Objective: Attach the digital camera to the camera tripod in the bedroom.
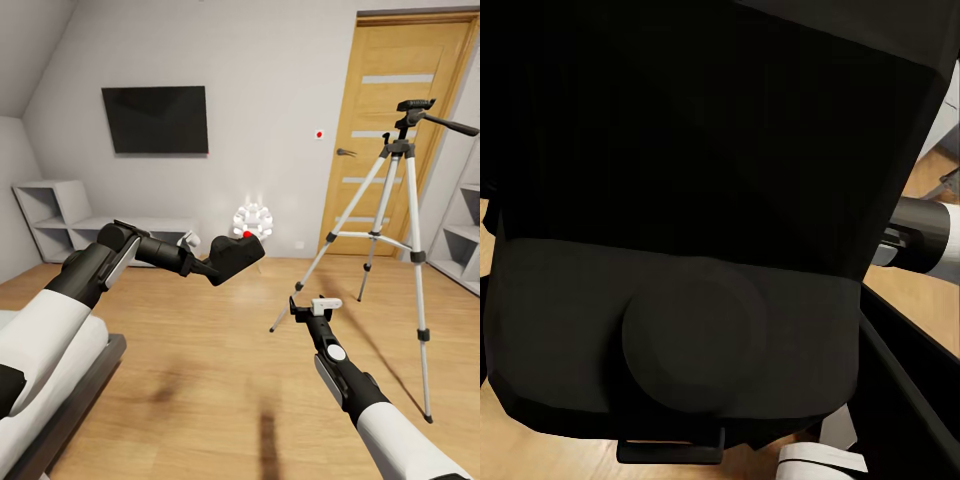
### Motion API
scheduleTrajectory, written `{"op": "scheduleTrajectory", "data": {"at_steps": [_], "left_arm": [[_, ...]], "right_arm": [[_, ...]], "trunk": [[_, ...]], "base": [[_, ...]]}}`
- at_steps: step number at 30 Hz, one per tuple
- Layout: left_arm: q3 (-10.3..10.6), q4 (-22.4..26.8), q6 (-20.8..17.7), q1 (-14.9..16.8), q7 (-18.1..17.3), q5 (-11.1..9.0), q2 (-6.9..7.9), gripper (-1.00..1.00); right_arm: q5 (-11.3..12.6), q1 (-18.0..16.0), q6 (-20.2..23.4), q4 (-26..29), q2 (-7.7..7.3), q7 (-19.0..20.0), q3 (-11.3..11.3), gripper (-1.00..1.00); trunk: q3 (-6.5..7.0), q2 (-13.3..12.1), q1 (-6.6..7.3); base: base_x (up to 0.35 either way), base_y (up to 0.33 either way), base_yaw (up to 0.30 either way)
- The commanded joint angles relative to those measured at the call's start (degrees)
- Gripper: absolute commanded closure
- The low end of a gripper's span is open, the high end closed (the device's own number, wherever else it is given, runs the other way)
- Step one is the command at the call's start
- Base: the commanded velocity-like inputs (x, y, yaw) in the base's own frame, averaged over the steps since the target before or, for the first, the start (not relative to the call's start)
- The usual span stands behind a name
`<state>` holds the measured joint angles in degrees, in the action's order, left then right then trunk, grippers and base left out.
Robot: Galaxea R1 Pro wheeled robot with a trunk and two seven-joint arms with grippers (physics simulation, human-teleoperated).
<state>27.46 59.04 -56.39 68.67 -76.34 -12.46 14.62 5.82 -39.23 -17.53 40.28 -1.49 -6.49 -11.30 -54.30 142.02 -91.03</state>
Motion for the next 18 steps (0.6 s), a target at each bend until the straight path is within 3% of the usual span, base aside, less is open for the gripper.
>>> {"op": "scheduleTrajectory", "data": {"at_steps": [1, 18], "left_arm": [[0.1, 0.0, -0.5, 0.1, 0.0, -0.3, 0.05, 1.00], [0.1, 0.0, -0.5, 0.1, 0.0, -0.3, -0.02, 1.00]], "right_arm": [[0.6, -0.1, -0.2, 0.0, -0.09, -0.4, -0.5, -1.00], [0.6, -0.1, -0.2, 0.0, -0.09, -0.4, -0.5, -1.00]], "trunk": [[0.03, -0.4, 0.24], [1.51, -7.2, 3.97]], "base": [[0.000, 0.000, -0.070], [0.000, 0.000, -0.083]]}}
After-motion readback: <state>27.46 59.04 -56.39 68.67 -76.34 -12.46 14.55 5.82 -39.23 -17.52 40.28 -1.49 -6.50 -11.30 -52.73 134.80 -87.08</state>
